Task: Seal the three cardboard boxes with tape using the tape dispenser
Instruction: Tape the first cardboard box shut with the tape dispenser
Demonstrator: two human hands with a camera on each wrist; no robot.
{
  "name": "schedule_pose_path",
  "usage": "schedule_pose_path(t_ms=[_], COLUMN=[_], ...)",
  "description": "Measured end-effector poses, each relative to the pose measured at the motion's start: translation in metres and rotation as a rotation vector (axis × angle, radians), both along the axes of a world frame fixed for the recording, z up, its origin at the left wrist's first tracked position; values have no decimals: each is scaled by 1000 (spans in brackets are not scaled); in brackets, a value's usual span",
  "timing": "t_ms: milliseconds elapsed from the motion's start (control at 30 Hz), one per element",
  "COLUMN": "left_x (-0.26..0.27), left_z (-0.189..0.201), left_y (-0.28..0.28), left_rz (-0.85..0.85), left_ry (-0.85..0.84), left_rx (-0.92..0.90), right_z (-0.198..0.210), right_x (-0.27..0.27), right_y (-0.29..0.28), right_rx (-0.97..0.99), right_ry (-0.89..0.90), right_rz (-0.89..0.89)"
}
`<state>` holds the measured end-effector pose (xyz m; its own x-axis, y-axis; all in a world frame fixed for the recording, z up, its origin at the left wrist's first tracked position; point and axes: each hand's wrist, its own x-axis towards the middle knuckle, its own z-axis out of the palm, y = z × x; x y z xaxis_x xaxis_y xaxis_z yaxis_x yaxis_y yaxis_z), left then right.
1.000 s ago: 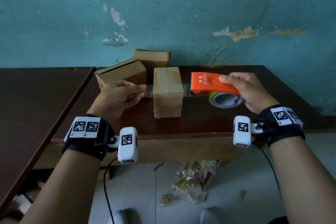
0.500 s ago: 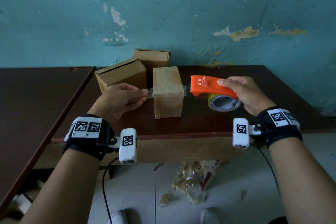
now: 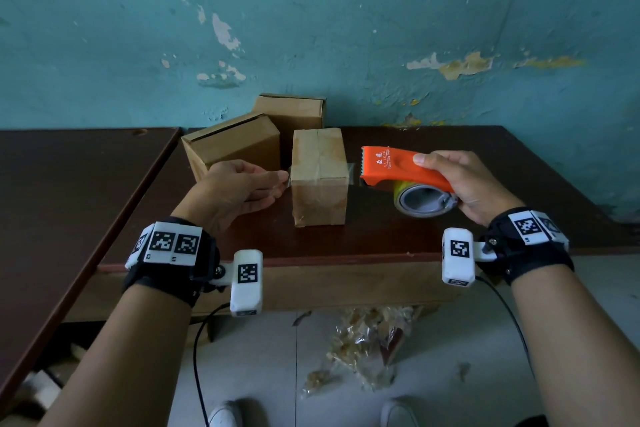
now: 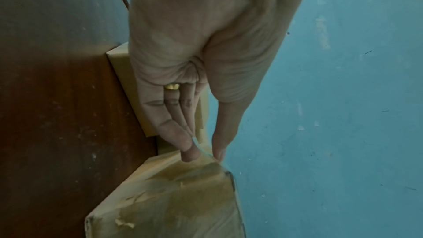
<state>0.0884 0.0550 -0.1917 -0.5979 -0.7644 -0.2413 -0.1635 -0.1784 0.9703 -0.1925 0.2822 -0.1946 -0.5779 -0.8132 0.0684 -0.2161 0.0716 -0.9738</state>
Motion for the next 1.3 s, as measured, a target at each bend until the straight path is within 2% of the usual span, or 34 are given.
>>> schedule_pose_path(t_ms=[267,500,567,700,767,900,1100,1300], left_x=[-7,-15,-17,-17,-19,-29,-44,-52], left_z=[-3,-3,-5,-6,-4,-5,-19,-26], left_y=[10,14,12,12,18,31,47,64], left_rz=[-6,-12,42,140,70,-153,-242,-93], left_ry=[-70,-220,-217,-143,-89,-98,-205,-292], left_rx=[-112,-185,-314,-798,-1022,-1301,-1534,-1607], right_z=[-1,-3,-2,-1,-1,-3,-2,-2], right_x=[0,-3,-3,-2,-1,-4,-7,-7], right_y=[-1,0,1,0,0,1,3,4], right_rx=[-14,-3,-3,-19,-27,-32,-43,-43], right_ry=[2,13,12,9,7,5,-4,-14], right_rz=[7,3,-5,-10,-5,3,20,27])
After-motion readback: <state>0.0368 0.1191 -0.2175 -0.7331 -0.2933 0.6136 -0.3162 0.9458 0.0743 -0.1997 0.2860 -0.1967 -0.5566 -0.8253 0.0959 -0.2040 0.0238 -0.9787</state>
